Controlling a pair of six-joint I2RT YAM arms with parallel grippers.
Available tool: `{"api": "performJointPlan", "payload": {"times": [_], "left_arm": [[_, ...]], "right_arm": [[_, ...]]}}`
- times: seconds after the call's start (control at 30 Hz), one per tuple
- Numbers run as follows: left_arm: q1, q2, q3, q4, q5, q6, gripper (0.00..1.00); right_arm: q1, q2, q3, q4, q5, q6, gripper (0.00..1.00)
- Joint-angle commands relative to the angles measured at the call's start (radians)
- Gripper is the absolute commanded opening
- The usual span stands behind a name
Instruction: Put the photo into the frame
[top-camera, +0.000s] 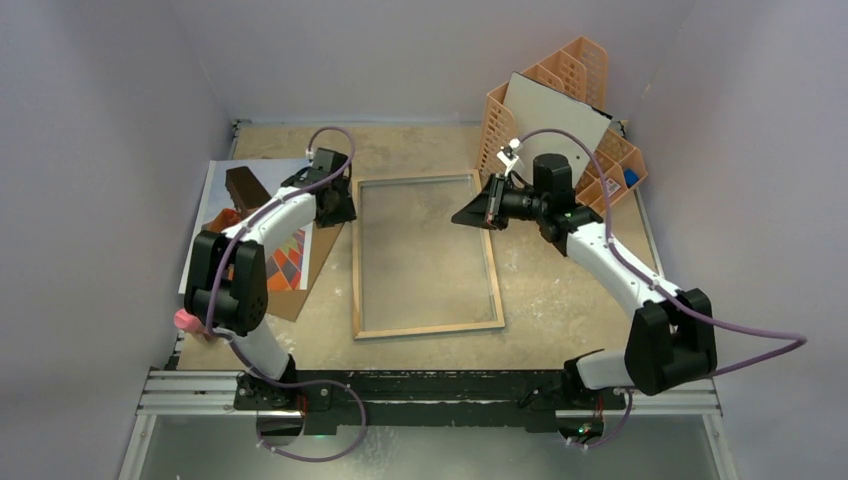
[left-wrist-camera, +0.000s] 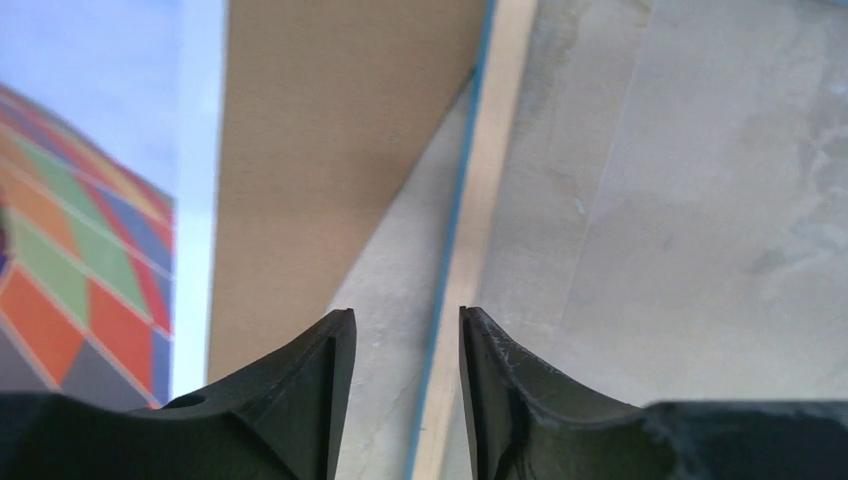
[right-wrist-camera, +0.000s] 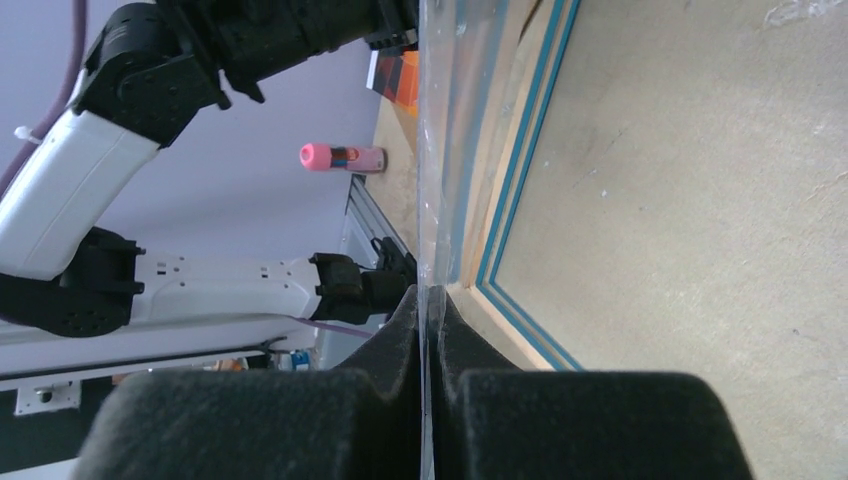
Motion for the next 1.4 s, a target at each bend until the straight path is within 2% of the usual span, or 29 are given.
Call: {"api": "performJointPlan", "payload": {"times": [0.0, 0.2, 0.57, 0.93, 1.37], "left_arm": [[0.006, -0.074, 0.029, -0.046, -0.179, -0.053, 0.42], [0.006, -0.085, -0.001, -0.039, -0.188, -0.068, 0.41], [0.006, -0.038, -0.037, 0.000, -0.091, -0.066, 0.39], [0.006, -0.018, -0.039, 0.006, -0.090, -0.074, 0.39], [0.006, -0.002, -0.030, 0.001, -0.100, -0.071, 0.39]], "right_arm": [[-0.001, 0.026, -0.022, 0.119, -0.024, 0.016, 0.00], [0.001, 0.065, -0.060, 0.186, -0.034, 0.028, 0.00], [0.002, 0.069, -0.154, 0.358, -0.086, 0.085, 0.00], [0.003, 0.071, -0.143, 0.395, -0.108, 0.069, 0.00], [0.002, 0.190, -0.136, 0.343, -0.030, -0.004, 0.00]]}}
